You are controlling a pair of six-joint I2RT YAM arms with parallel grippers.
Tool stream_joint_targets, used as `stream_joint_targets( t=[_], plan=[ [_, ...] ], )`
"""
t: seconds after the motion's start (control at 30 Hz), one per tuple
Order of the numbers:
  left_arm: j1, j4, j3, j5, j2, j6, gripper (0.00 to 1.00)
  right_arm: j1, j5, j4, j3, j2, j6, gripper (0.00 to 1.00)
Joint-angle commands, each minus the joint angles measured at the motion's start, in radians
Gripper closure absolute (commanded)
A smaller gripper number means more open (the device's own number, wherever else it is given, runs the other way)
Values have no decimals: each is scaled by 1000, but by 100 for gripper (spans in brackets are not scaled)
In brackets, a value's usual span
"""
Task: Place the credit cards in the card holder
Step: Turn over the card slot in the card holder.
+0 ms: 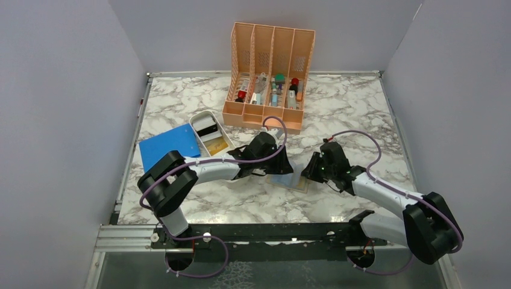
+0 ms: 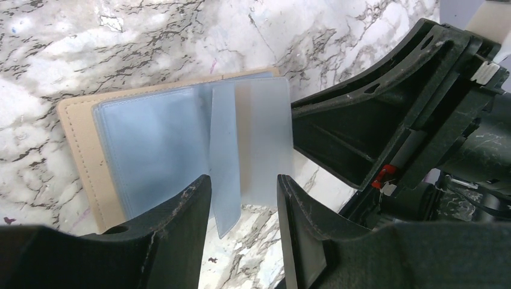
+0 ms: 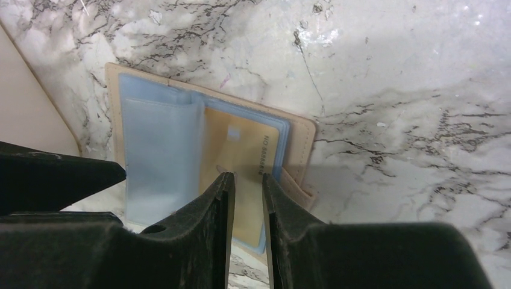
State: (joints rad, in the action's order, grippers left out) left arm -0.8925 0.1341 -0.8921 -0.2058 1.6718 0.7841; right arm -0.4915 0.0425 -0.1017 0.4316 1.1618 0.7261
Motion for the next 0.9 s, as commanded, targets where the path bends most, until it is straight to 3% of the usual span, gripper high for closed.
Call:
stream_joint_targets(
  t=[0.0,0.37,0.6,0.87],
  plan=[
    [-5,54,16,-25,-28,7,53,1,-49,-85,-10,-33,15,71],
    [-6,-19,7,36,-32,-24,53,1,-129,-198,34,-149,44,68],
    [-6,-149,-33,157,-85,-45,53,1,61,-93,14,-158,-2,68],
    [22,-324,-104,275,-147,-109,53,1,162,-52,12,-127,-19,68]
  ],
)
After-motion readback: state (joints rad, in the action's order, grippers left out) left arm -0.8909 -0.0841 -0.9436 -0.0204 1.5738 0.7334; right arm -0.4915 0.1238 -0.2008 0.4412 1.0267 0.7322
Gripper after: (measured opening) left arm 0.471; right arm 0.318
